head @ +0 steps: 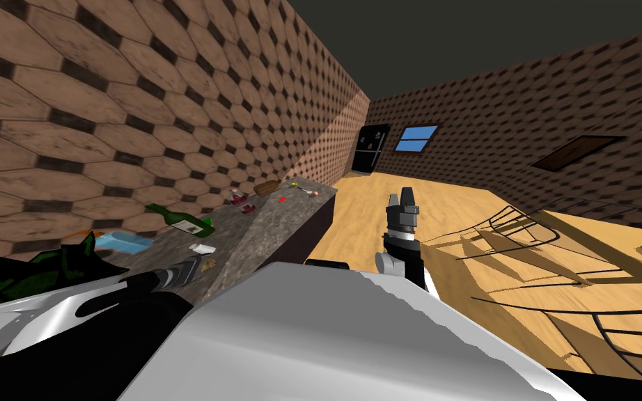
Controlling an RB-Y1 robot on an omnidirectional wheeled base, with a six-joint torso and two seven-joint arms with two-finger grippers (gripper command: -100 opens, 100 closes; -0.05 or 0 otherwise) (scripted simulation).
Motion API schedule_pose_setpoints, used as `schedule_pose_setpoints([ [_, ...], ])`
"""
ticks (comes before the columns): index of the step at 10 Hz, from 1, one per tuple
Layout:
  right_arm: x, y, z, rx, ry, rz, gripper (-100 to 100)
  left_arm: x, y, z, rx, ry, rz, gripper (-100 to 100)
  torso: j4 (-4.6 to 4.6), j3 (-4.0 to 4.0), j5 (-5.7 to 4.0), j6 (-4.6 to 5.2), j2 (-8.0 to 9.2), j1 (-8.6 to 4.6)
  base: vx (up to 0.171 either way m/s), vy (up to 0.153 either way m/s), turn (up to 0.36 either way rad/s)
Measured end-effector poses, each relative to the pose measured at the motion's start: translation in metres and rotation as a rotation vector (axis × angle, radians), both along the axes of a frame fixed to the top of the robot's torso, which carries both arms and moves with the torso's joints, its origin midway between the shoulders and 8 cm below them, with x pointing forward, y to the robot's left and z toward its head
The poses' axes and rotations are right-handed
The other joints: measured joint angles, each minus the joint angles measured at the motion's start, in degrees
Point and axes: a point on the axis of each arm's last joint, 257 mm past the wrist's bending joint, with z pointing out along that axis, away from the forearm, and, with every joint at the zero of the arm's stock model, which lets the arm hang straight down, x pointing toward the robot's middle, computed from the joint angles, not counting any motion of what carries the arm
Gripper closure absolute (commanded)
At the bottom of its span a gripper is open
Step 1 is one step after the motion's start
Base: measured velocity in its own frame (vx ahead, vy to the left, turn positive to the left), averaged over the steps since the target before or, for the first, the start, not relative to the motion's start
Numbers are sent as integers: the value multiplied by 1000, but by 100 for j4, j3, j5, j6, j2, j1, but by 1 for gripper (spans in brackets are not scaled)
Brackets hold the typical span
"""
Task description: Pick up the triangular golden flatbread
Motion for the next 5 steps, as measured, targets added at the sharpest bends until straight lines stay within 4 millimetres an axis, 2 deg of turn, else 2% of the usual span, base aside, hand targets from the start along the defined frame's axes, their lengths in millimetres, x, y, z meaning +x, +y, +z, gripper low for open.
schedule_pose_setpoints([
  [1, 0, 0, 0, 0, 0, 0, 0, -5, -1, -5, 0, -1, 3, -100, 0, 0, 1, 0, -1, 1, 23, 18, -8],
  [2, 0, 0, 0, 0, 0, 0, 0, -5, -1, -5, 1, 0, 3, 100, 1, 3, -1, 0, 7, -6, 2, 3, 13],
  [5, 0, 0, 0, 0, 0, 0, 0, -5, -1, -5, 0, -1, 3, 100, 1, 6, -5, 1, 13, -15, 0, 0, 0],
])
